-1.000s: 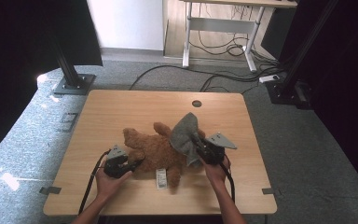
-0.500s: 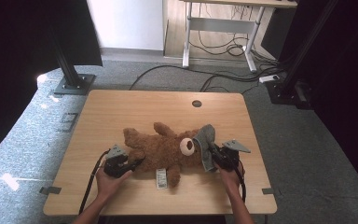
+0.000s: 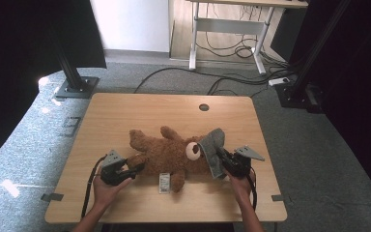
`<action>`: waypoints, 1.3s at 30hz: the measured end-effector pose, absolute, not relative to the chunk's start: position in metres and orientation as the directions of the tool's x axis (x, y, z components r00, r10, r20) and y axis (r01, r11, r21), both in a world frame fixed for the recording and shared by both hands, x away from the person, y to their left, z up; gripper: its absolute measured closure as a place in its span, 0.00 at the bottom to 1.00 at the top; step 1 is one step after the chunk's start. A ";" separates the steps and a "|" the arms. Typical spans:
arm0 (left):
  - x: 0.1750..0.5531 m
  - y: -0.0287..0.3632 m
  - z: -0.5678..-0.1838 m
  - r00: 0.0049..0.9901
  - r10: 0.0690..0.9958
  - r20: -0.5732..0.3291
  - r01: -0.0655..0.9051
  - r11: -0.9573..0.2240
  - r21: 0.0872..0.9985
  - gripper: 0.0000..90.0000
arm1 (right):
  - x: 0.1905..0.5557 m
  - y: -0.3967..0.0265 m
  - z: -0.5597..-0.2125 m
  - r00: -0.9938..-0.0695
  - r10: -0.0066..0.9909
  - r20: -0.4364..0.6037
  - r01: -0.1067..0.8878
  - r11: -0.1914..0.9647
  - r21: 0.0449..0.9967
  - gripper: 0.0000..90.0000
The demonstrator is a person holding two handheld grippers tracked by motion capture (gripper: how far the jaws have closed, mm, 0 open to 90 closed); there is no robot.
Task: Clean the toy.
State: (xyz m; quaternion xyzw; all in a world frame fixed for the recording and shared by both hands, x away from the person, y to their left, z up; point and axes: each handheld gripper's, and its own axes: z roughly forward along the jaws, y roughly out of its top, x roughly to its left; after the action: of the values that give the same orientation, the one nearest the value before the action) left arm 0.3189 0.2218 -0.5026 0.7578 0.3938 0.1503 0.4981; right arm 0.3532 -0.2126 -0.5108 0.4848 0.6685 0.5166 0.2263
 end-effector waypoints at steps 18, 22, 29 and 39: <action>0.308 0.247 -0.486 0.647 0.736 -0.201 0.454 -0.160 0.876 0.34 | 0.352 -0.219 -0.510 -0.429 0.878 0.213 0.411 -0.020 0.911 0.89; 0.310 0.252 -0.486 0.638 0.742 -0.207 0.463 -0.154 0.873 0.34 | 0.348 -0.229 -0.508 -0.411 0.887 0.212 0.408 -0.030 0.913 0.89; 0.313 0.257 -0.486 0.634 0.741 -0.219 0.475 -0.150 0.867 0.33 | 0.341 -0.256 -0.511 -0.349 0.912 0.217 0.427 -0.051 0.903 0.89; 0.312 0.271 -0.484 0.620 0.750 -0.232 0.478 -0.126 0.869 0.33 | 0.343 -0.290 -0.525 -0.242 0.951 0.192 0.487 -0.052 0.872 0.88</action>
State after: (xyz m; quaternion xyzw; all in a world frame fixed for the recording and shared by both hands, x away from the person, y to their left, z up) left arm 0.3124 0.2707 -0.4841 0.7388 0.4155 0.1320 0.5139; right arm 0.3433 -0.2901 -0.5245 0.5613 0.6406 0.4591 0.2526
